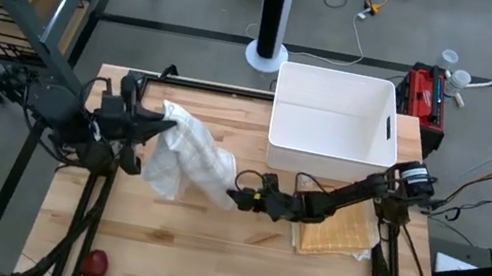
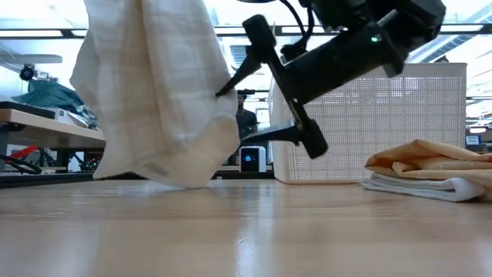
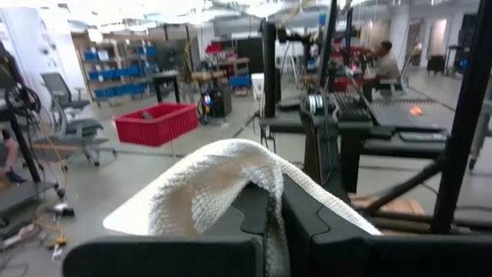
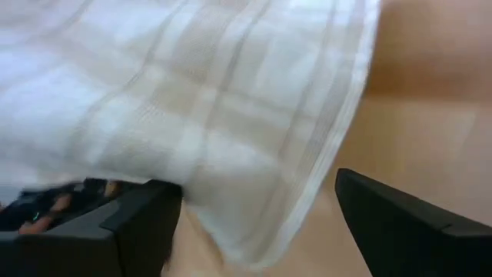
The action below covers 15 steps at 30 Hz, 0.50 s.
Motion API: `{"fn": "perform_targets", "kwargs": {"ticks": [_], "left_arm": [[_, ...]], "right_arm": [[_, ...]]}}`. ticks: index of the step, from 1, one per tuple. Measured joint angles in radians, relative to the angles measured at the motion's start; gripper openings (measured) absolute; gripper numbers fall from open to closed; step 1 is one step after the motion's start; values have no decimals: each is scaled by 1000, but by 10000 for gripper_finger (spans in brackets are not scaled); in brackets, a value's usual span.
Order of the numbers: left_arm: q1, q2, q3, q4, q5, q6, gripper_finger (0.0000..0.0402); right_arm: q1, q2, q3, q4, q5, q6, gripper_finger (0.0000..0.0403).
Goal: Fold towel
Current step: Fold the white checkered towel
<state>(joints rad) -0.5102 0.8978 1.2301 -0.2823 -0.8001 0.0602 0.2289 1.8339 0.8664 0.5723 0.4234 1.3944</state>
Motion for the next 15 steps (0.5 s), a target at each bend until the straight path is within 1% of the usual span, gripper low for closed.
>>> {"fn": "perform_targets", "kwargs": {"ticks": [2,6,12,15], "left_arm": [[0,0,0,44,-2,32,2],[0,7,0,137,-3,95,2],[0,32,0,370,-2,241,2],[0,50,0,438,46,276,2]], "right_arm": [[-14,0,9,-5,27,-27,333],[-47,0,42,30,33,-108,332],[-85,0,87,148,31,-248,332],[-101,0,104,206,32,-305,332]]}}
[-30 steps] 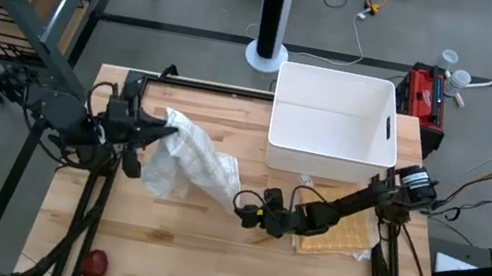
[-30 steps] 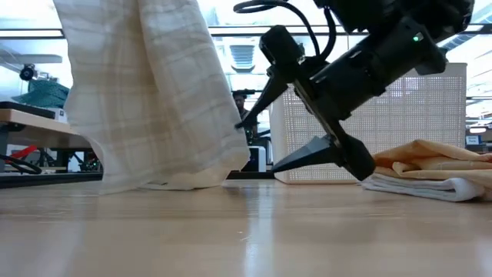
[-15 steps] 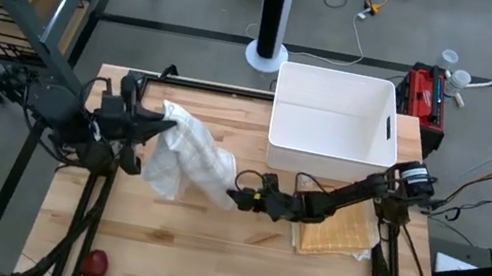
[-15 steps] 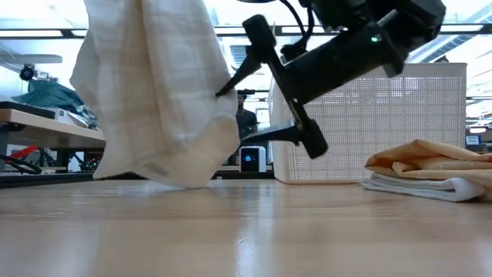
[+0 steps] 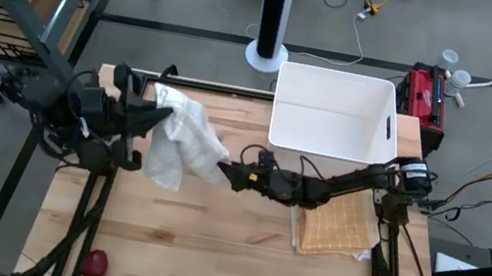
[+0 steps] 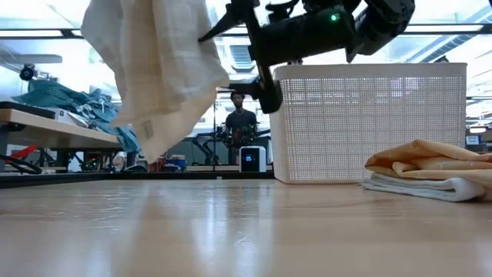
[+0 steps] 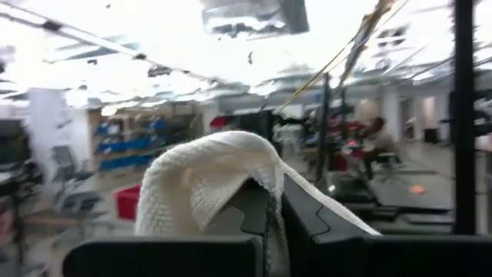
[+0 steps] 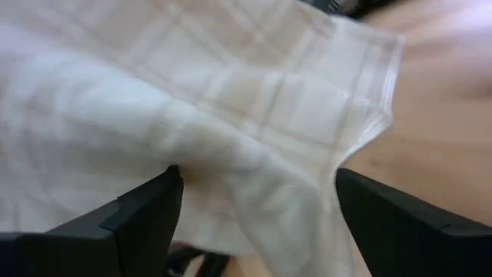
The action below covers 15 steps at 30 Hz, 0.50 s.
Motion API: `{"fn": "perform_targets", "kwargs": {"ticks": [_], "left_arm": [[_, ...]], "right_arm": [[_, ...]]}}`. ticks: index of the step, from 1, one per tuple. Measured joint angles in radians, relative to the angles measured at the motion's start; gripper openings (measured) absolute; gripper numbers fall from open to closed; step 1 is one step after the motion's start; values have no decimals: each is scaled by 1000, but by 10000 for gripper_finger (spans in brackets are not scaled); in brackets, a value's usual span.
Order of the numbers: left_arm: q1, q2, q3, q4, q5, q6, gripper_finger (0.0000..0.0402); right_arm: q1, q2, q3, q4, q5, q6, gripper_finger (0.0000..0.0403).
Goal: Fold towel
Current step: Fold the white checkered towel
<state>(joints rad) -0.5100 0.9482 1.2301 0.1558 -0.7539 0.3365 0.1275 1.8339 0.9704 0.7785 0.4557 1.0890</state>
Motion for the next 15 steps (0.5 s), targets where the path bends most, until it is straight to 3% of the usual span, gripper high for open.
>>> {"fn": "perform_targets", "kwargs": {"ticks": [8,15], "left_arm": [[0,27,0,28,37,-2,2],[0,19,0,55,37,18,2]], "right_arm": [[-20,0,31,48,-18,-103,294],[-3,0,31,27,-21,-260,165]]}}
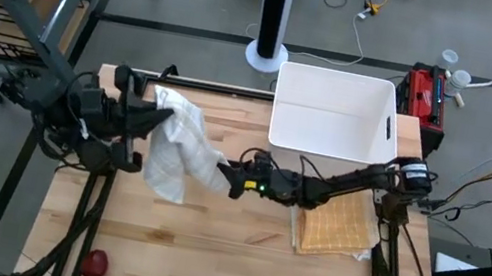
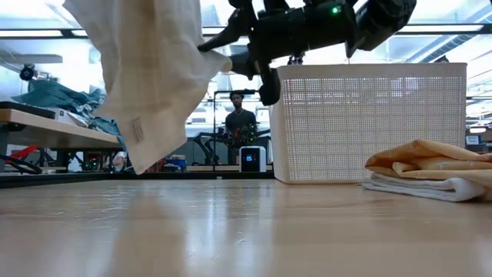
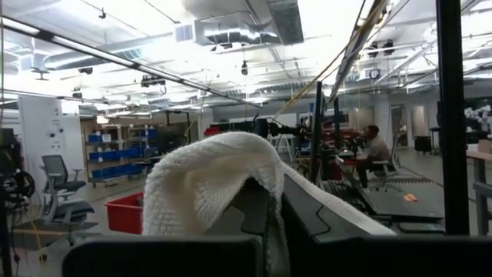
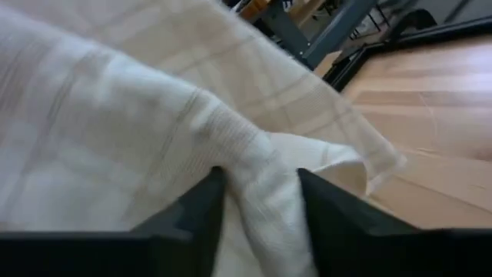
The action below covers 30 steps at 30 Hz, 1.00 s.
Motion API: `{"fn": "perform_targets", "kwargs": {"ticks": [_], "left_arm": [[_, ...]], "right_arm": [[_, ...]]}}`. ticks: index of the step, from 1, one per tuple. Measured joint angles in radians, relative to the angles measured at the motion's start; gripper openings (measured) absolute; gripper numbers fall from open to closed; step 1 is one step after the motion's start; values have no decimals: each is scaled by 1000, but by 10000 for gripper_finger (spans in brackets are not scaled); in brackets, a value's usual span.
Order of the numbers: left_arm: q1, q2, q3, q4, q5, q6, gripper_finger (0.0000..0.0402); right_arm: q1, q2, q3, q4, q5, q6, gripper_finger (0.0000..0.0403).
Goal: Fold towel
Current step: Fold the white checkered towel
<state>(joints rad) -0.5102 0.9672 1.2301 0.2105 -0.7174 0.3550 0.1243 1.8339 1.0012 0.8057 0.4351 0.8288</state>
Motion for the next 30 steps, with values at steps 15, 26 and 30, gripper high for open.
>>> {"fn": "perform_targets", "kwargs": {"ticks": [15,26,30], "left_arm": [[-38,-48,0,-417,-135,-272,2],[-39,-62,0,-761,-140,-553,2],[-39,-47,0,-888,-133,-676,5]], "right_arm": [[98,-160,24,-392,129,-407,2],[242,-420,214,-1023,495,-521,1],[277,-476,280,-1020,480,-637,1]]}}
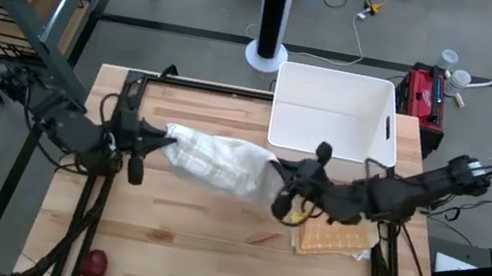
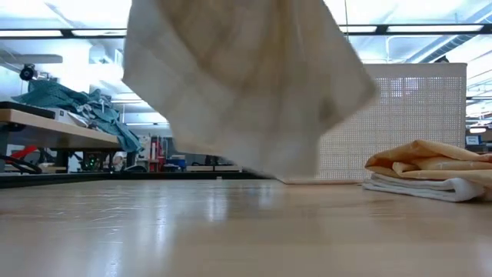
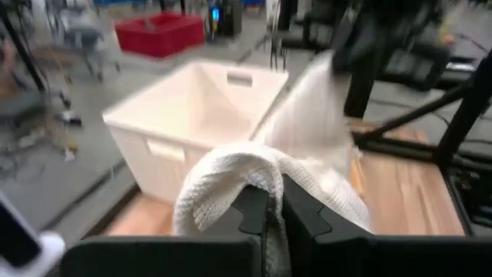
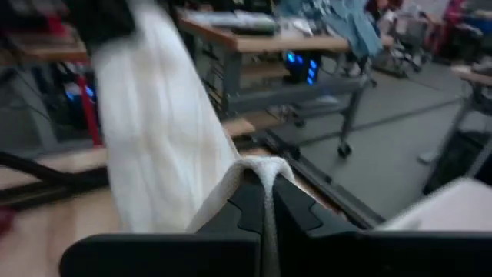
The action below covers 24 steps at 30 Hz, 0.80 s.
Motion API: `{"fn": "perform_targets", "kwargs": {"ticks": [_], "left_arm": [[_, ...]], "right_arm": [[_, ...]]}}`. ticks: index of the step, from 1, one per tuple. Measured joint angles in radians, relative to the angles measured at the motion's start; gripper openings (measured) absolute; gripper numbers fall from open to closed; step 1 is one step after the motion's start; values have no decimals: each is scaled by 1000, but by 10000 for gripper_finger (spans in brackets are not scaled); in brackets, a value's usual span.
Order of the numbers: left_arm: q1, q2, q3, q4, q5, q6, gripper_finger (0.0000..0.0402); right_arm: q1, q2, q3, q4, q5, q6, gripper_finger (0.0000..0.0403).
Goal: Fold towel
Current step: Fold the white checkered towel
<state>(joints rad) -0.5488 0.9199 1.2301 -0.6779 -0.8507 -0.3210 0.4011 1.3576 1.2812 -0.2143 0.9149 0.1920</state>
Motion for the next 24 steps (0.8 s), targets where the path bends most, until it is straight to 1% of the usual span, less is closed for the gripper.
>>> {"fn": "perform_targets", "kwargs": {"ticks": [3,5,8,10,13,17,19,21,24], "left_arm": [[0,13,-2,-82,45,-114,22],[0,24,-6,-116,81,-179,39],[0,49,-21,-170,151,-267,66],[-2,69,-35,-203,191,-330,83],[-3,94,-84,-223,216,-410,107],[-3,128,-180,-220,245,-495,132],[-3,140,-229,-219,266,-554,142],[-3,148,-283,-205,335,-615,148],[-3,154,-373,-111,490,-670,154]], "right_arm": [[23,-28,50,-3,-14,-75,0],[35,-40,82,1,-43,-110,0],[54,-54,122,-38,-69,-119,0],[70,-58,147,-110,-75,-78,0],[96,-59,173,-274,-83,55,0],[119,-48,170,-513,-93,307,0],[131,-32,169,-643,-118,436,0],[142,-12,168,-755,-162,547,0],[160,14,167,-897,-265,683,0]]}}
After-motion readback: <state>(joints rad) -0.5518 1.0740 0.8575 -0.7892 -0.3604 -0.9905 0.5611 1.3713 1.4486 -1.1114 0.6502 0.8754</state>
